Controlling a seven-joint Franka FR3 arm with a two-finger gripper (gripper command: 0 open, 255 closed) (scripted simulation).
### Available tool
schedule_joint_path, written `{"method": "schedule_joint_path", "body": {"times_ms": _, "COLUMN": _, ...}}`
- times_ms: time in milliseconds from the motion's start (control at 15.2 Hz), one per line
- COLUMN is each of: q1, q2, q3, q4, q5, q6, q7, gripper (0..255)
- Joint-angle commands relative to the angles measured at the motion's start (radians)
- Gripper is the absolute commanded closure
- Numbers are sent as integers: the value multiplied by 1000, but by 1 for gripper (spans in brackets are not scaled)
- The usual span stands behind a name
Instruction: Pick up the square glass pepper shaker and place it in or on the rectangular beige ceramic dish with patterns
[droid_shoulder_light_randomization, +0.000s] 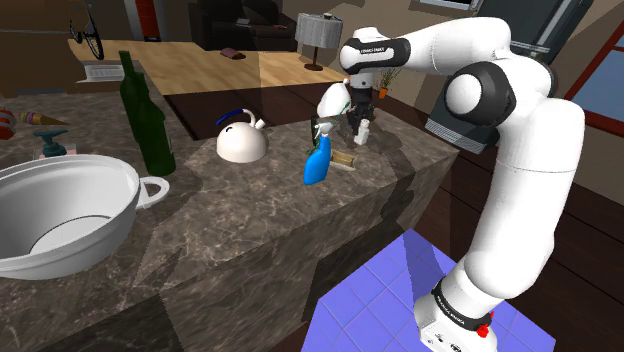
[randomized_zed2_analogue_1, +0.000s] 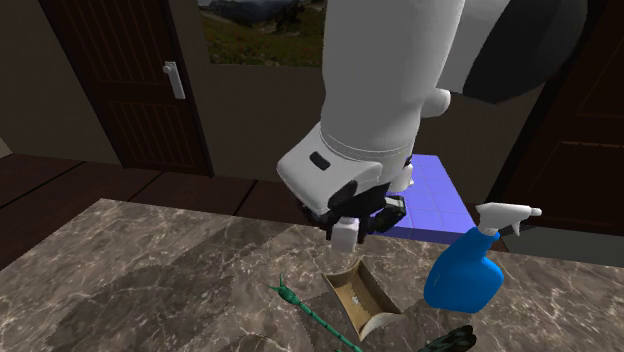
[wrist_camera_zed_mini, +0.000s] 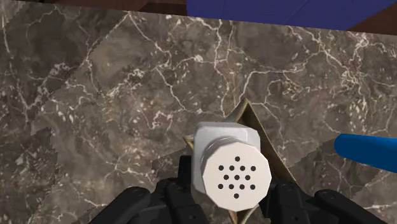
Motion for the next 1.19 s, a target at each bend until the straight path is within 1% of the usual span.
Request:
{"method": "schedule_joint_path", "body": {"times_ms": 0, "q1": 19, "q2": 34, "q3": 14, "q4": 49, "q5": 11, "q6": -18, "q7": 34, "gripper": 255}}
{"method": "schedule_joint_path", "body": {"times_ms": 66, "q1": 33, "q2": 71, "q3": 26, "q4": 106, "q5": 21, "q6": -41, "q7": 59, "gripper": 255}}
{"method": "schedule_joint_path", "body": {"times_ms": 924, "q1": 35, "q2": 102, "q3": 30, "q4": -23, "q5": 28, "q6": 118, "q7": 65, "gripper": 255}}
{"method": "schedule_joint_path", "body": {"times_ms": 1122, "q1": 34, "q2": 105, "q3": 31, "q4": -28, "q5": 28, "q6": 126, "q7": 65, "gripper": 255}}
